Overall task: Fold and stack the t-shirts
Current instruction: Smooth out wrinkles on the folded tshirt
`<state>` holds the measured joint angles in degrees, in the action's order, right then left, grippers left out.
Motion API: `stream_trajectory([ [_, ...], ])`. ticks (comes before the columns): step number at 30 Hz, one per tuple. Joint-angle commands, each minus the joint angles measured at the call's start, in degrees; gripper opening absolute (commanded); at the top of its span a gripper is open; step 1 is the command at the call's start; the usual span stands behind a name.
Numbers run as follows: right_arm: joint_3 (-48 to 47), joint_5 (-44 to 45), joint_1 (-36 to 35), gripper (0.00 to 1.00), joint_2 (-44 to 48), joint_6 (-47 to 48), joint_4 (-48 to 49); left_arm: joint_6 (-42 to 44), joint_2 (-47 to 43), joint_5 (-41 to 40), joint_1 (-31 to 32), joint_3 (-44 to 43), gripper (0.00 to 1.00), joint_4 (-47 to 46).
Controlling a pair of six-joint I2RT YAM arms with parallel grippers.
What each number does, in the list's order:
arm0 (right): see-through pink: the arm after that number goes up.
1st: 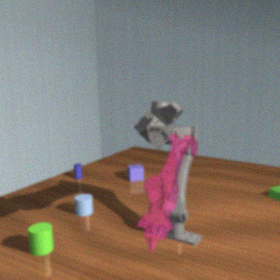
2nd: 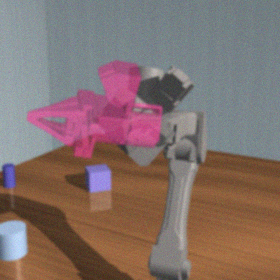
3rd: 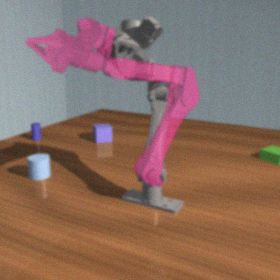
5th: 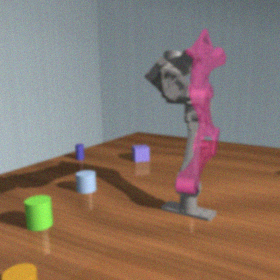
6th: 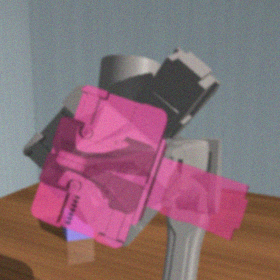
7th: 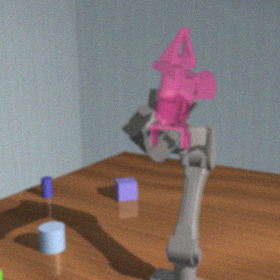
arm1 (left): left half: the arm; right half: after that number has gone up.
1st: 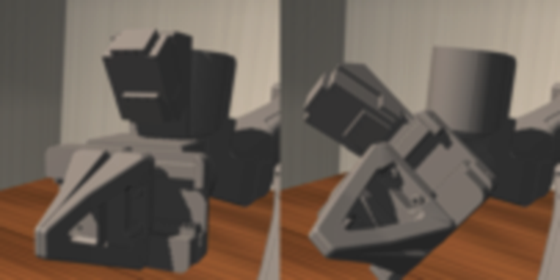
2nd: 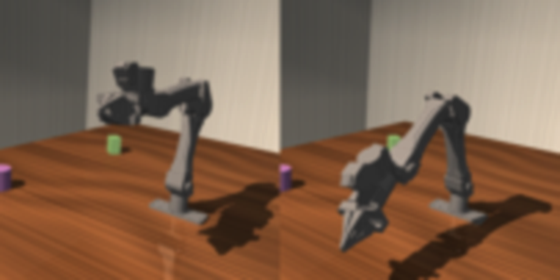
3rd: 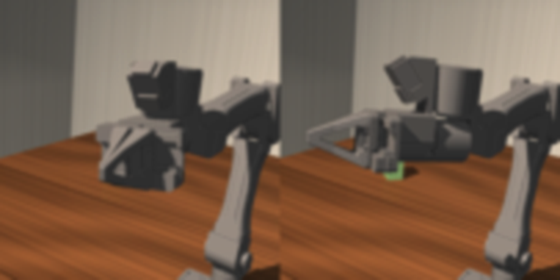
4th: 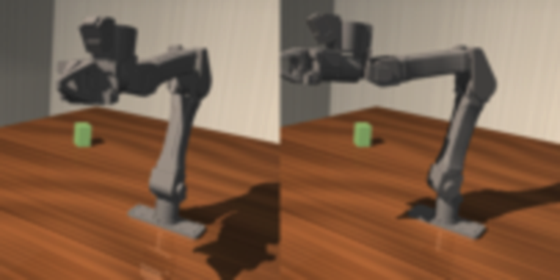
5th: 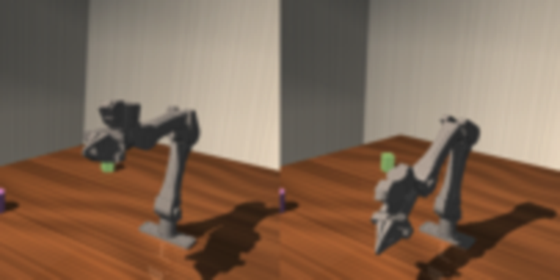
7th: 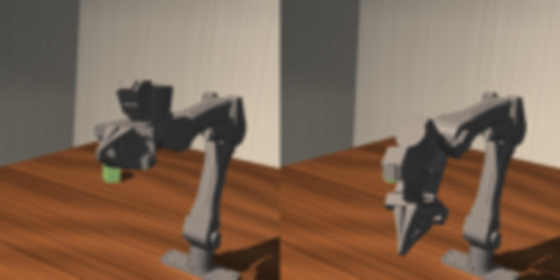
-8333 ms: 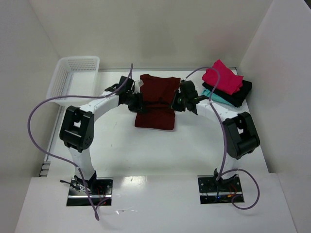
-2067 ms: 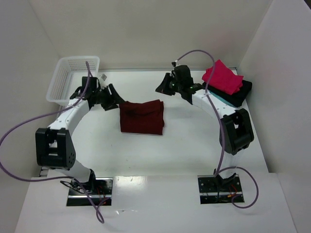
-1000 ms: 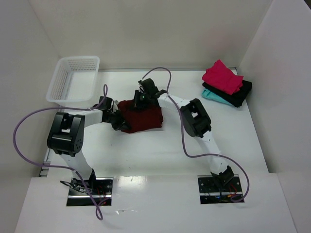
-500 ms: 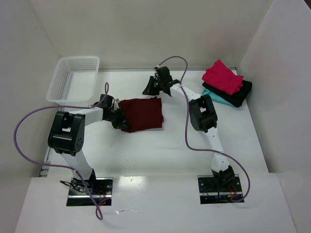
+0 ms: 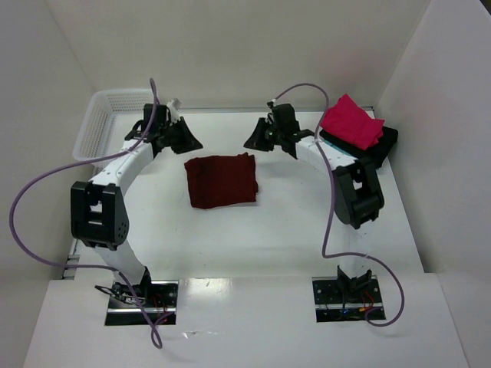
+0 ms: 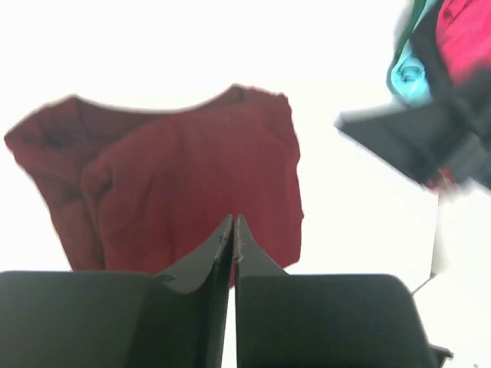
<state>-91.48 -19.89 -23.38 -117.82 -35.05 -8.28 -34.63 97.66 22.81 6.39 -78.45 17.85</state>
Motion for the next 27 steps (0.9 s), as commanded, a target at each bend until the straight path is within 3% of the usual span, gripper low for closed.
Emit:
stream_trajectory([
  [1, 9.2, 0.1, -0.4, 0.13, 7.2, -0.4, 6.1, 0.8, 6.2, 0.0, -0.2, -1.3, 0.04, -0.5],
  [7, 19.5, -1.0, -0.4, 0.13, 11.0, -2.9, 10.1, -1.1, 12.3, -0.5, -0.2, 0.7, 0.0, -4.9],
  [21, 23.4, -0.2, -3.4, 0.12, 4.2, -4.1, 11.3, -0.4, 24.4, -0.7, -2.3, -5.8, 0.0, -5.0],
  [27, 25.1, 0.6, -3.4, 0.1, 2.8, -4.1, 10.0, 0.1, 25.0, -0.7, -3.0, -7.1, 0.0, -4.5],
])
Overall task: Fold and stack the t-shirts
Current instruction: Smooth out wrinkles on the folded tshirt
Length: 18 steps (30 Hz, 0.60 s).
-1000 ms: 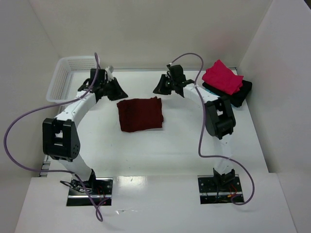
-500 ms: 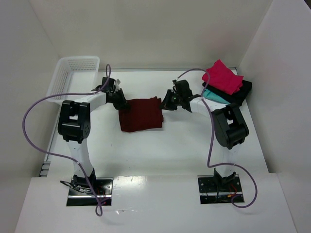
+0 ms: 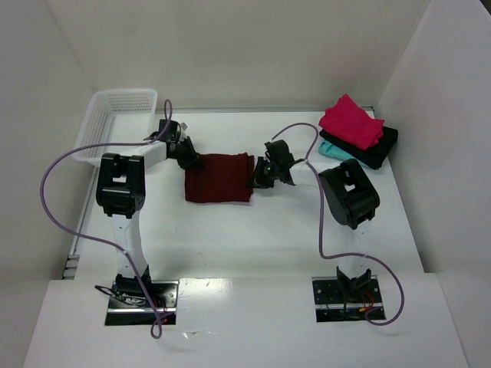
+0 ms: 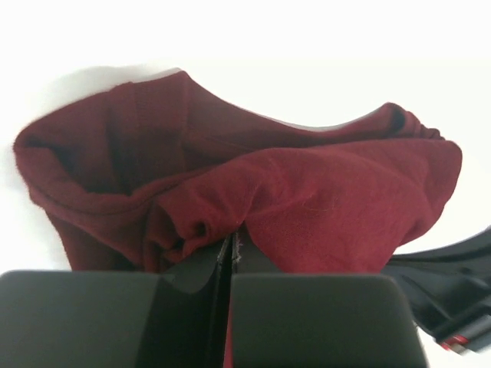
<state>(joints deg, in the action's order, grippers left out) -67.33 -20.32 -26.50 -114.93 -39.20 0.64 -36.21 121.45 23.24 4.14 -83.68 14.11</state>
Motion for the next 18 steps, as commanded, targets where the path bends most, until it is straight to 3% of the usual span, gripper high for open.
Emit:
stream_trajectory([
  [1, 1.0, 1.1, -0.3, 0.09, -0.1, 0.1, 1.0, 2.2, 1.2, -0.4, -0.7, -1.8, 0.01, -0.7],
  [10, 1.4, 4.6, -0.3, 0.09, 4.5, 1.2, -2.2, 3.2, -1.7, 1.3, -1.8, -2.4, 0.05, 0.4],
  [11, 0.0, 5.2, -0.3, 0.11, 5.4, 1.7, -2.8, 3.8, -2.5, 1.3, -2.4, -2.9, 0.05, 0.9],
  [14, -2.8, 7.6, -0.3, 0.34, 8.6, 3.6, -5.4, 4.7, -5.0, 3.8, -3.0, -4.3, 0.14, 2.6],
  [16, -4.3, 8.9, -0.3, 0.51, 9.8, 5.2, -6.7, 6.1, -6.6, 5.2, -3.0, -4.9, 0.31, 3.8],
  [17, -5.7, 9.0, -0.3, 0.59, 9.8, 5.3, -7.9, 6.1, -8.6, 5.3, -3.0, -4.9, 0.57, 3.8],
  [18, -6.4, 9.0, 0.2, 0.66, 9.8, 5.9, -8.4, 6.7, -9.7, 5.3, -3.0, -4.9, 0.64, 4.6],
])
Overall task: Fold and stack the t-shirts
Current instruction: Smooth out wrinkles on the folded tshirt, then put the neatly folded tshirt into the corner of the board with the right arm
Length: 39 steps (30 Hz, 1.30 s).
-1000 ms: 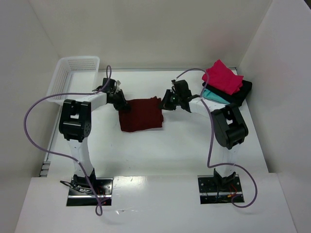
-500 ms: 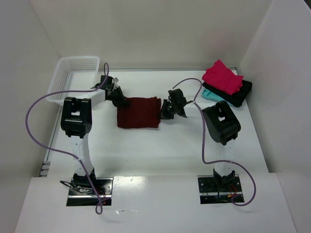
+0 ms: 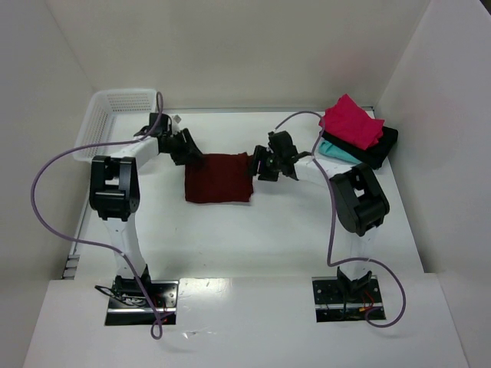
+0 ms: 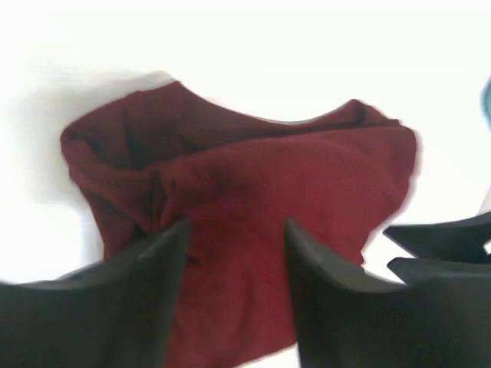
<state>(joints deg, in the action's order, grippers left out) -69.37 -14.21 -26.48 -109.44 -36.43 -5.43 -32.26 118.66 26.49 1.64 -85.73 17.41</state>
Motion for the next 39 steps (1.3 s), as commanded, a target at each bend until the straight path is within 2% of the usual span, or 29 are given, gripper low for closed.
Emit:
stream_trajectory([
  [1, -4.4, 2.4, 0.2, 0.79, 4.3, 3.2, -2.4, 3.3, -7.9, 2.1, -0.5, -2.9, 0.67, 2.1],
  [4, -5.6, 0.3, 0.7, 0.87, 2.2, 4.2, -3.1, 5.0, -11.8, -4.3, -0.5, -2.9, 0.78, 4.4],
  [6, -6.2, -0.8, 0.7, 0.87, 0.7, 4.3, -3.1, 5.6, -14.5, -9.8, -0.5, -1.2, 0.81, 5.1],
  [12, -6.3, -2.4, 0.7, 0.87, -4.2, 4.3, -3.1, 5.2, -21.5, -16.6, -0.5, 7.4, 0.88, 5.2],
  [20, -7.6, -1.8, 0.2, 0.87, -8.6, 4.3, -2.0, 4.6, -25.6, -12.5, -0.5, 14.4, 0.88, 4.7],
  [28, -11.6, -2.8, -0.3, 0.86, -13.4, 4.3, -1.4, 4.0, -32.1, -11.1, -0.5, 16.6, 0.89, 6.2],
  [32, -12.3, -0.5, -2.0, 0.84, -15.1, 4.3, -2.8, 4.0, -34.4, -11.1, -0.5, 17.3, 0.9, 7.5],
  [37, -14.0, 1.8, -3.2, 0.7, -17.0, 3.7, -6.3, 4.0, -37.0, -11.1, -0.5, 18.9, 0.9, 8.4],
  [39, -14.6, 3.0, -4.2, 0.67, -17.6, 3.7, -7.5, 4.0, -38.2, -11.1, -0.5, 19.0, 0.91, 8.9],
])
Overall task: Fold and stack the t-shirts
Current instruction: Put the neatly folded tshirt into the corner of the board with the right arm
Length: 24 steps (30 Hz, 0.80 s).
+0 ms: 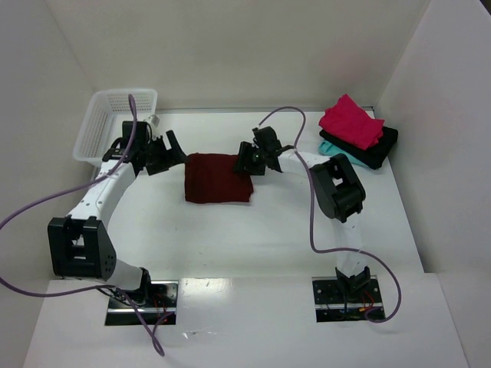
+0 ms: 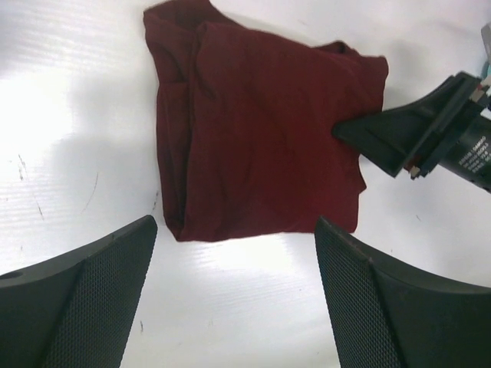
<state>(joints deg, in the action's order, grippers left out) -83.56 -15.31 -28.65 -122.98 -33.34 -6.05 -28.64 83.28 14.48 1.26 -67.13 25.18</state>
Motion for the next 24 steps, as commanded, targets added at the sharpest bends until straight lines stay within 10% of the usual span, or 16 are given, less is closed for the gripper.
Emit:
stream_trajectory([
  [1, -1.0, 5.2, -2.1, 0.64, -4.2, 0.6, -7.0, 0.3, -2.9, 0.9, -0.1, 0.9, 0.91, 1.3],
  [6, -2.9, 7.7, -3.5, 0.36, -4.8, 0.6, -9.0, -0.2, -5.0, 0.9, -0.1, 1.6, 0.91, 1.3],
  [9, -4.3, 9.8, -3.5, 0.02, -5.4, 0.6, -10.6, -0.2, -6.1, 1.4, -0.1, 1.6, 0.91, 1.7],
  [24, -31.1, 12.3, 11.4, 0.0, -1.4, 11.9, -27.1, 1.5, -7.4, 4.3, -0.1, 3.7, 0.91, 2.4],
])
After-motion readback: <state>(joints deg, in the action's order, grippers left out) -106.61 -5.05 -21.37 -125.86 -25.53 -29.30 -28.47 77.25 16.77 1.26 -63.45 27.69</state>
